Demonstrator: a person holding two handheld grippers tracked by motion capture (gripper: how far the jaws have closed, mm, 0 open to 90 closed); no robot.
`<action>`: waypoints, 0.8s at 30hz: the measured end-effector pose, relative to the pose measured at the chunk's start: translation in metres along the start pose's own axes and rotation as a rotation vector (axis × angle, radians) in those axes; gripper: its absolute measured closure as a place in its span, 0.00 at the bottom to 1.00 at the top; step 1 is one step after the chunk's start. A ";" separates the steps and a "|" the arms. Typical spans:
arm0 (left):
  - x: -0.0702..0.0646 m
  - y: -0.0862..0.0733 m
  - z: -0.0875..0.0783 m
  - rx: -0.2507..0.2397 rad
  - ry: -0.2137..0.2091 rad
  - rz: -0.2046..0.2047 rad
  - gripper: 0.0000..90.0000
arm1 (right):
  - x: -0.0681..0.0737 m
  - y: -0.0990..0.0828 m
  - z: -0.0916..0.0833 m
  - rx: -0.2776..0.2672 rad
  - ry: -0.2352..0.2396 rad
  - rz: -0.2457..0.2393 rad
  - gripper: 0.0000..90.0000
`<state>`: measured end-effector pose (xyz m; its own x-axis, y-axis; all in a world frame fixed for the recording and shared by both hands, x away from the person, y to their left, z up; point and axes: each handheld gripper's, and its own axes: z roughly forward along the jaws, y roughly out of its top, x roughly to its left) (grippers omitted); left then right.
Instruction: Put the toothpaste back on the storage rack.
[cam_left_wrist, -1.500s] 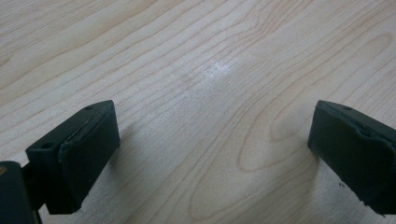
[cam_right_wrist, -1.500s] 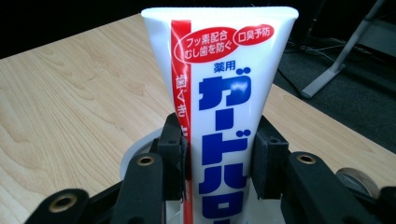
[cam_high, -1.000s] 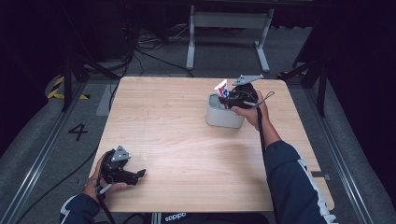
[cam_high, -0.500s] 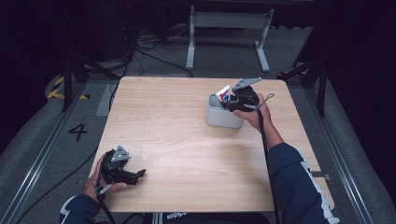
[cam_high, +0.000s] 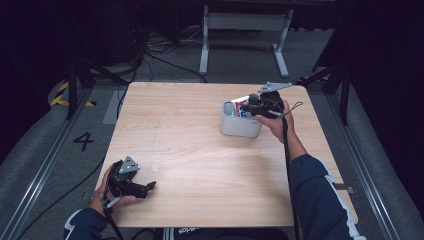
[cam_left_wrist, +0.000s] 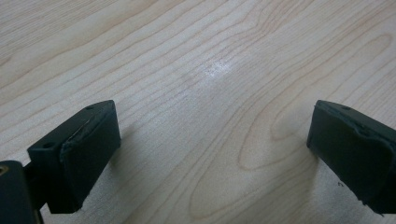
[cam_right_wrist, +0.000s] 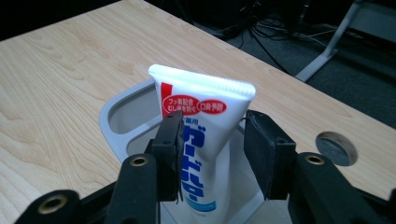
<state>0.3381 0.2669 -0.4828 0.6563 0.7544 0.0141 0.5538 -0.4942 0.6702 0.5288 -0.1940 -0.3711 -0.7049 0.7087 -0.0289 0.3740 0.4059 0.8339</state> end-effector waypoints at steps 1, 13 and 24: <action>0.000 0.000 0.000 0.000 0.000 0.001 0.03 | 0.001 0.000 0.000 0.017 -0.012 -0.018 0.64; -0.002 -0.001 -0.001 0.006 0.002 -0.020 0.04 | 0.012 0.002 0.002 0.052 -0.021 -0.041 0.54; -0.002 -0.001 -0.001 0.007 0.001 -0.026 0.04 | 0.012 0.000 -0.012 0.059 -0.034 -0.034 0.52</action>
<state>0.3354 0.2663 -0.4827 0.6408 0.7677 -0.0025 0.5743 -0.4772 0.6651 0.5130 -0.1928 -0.3646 -0.6971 0.7129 -0.0761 0.3859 0.4626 0.7982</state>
